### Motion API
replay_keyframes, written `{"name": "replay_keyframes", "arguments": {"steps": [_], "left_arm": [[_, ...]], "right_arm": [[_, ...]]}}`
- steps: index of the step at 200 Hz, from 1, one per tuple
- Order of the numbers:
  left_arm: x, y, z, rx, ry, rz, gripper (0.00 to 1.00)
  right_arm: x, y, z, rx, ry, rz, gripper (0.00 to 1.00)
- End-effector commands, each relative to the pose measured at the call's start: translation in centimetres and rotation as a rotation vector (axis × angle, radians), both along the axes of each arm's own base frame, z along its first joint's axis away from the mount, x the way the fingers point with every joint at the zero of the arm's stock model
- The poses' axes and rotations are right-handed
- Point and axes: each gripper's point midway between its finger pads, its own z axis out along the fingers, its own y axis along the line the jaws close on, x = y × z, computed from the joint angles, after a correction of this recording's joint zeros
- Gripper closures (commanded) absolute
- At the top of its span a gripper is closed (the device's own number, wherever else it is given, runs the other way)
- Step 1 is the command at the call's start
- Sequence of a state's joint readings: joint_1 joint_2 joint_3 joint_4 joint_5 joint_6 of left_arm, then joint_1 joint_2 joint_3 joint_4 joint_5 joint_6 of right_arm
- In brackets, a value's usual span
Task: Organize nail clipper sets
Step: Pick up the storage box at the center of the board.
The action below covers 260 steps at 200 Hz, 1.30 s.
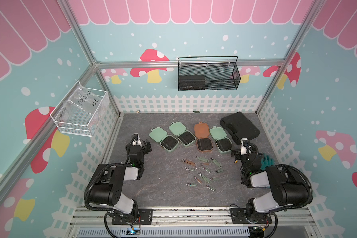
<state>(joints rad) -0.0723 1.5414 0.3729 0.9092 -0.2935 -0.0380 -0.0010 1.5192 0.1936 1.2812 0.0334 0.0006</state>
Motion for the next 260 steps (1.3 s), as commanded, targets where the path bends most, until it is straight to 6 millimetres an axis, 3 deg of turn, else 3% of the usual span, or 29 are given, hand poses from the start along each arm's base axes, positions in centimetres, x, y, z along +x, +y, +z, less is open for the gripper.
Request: {"name": "replay_keyframes", "arguments": {"steps": [1, 18, 34, 52, 68, 87, 105, 133, 158, 185, 204, 223, 260], "left_arm": [[0.2, 0.4, 0.6, -0.009, -0.02, 0.017, 0.0], [-0.9, 0.7, 3.0, 0.023, -0.059, 0.08, 0.01], [-2.9, 0.6, 7.9, 0.069, -0.116, 0.19, 0.01], [-4.8, 0.6, 12.2, -0.107, -0.109, 0.246, 0.06], [-6.6, 0.0, 13.3, -0.254, -0.043, 0.237, 0.16], [-8.0, -1.7, 12.3, -0.397, 0.053, 0.177, 0.2], [-9.4, -3.1, 9.6, -0.495, 0.2, 0.18, 0.24], [-10.6, -5.5, 6.2, -0.499, 0.442, 0.197, 0.31], [-9.1, -7.4, 6.2, -0.399, 0.563, 0.202, 0.33], [-6.0, -9.3, 6.1, -0.337, 0.674, 0.181, 0.33], [-4.2, -10.5, 5.2, -0.312, 0.776, 0.18, 0.42], [-3.5, -12.7, 3.2, -0.355, 0.871, 0.137, 0.48], [-3.8, -13.2, 0.4, -0.448, 0.899, 0.171, 0.48]], "right_arm": [[0.4, -0.2, 0.9, -0.006, -0.035, 0.004, 0.01], [0.0, -0.4, 2.4, -0.006, -0.066, -0.011, 0.05], [-0.3, -1.6, 4.9, 0.019, -0.079, -0.086, 0.09], [0.0, -3.3, 7.4, 0.113, -0.048, -0.199, 0.11], [1.1, -3.1, 8.8, 0.162, 0.031, -0.205, 0.16], [2.1, -2.4, 8.6, 0.208, 0.175, -0.193, 0.22], [2.5, -1.4, 7.5, 0.23, 0.307, -0.163, 0.2], [2.8, -0.2, 6.1, 0.236, 0.436, -0.138, 0.21], [3.0, 1.2, 6.1, 0.27, 0.468, -0.07, 0.23], [2.8, 2.2, 5.6, 0.281, 0.505, -0.03, 0.23], [2.7, 3.3, 5.5, 0.296, 0.524, 0.002, 0.23], [2.9, 4.3, 5.7, 0.297, 0.549, 0.021, 0.24], [3.7, 7.4, 5.5, 0.253, 0.61, 0.097, 0.29]]}}
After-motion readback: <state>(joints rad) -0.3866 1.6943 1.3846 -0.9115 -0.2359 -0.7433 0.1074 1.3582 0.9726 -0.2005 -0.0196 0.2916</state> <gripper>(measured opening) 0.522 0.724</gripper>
